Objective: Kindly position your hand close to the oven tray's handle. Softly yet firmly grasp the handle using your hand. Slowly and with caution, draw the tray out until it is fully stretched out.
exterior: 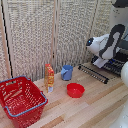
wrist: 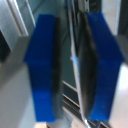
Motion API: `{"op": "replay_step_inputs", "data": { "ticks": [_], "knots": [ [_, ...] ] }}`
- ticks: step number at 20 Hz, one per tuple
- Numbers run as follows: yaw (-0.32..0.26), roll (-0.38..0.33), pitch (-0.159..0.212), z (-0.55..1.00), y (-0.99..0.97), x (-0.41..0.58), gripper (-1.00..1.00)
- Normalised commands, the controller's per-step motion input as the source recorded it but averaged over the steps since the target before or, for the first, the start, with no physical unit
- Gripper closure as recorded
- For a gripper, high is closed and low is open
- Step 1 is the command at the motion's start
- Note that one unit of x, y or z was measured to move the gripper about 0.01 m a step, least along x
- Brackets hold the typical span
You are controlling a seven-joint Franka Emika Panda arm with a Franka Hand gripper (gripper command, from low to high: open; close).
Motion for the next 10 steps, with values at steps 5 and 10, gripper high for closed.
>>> {"op": "replay_step_inputs", "data": {
  "ticks": [5, 10],
  "knots": [
    [-0.04, -0.044, -0.005, 0.0, 0.25, 0.0, 1.0],
    [-0.088, -0.075, -0.058, 0.0, 0.71, 0.0, 1.0]
  ]
}}
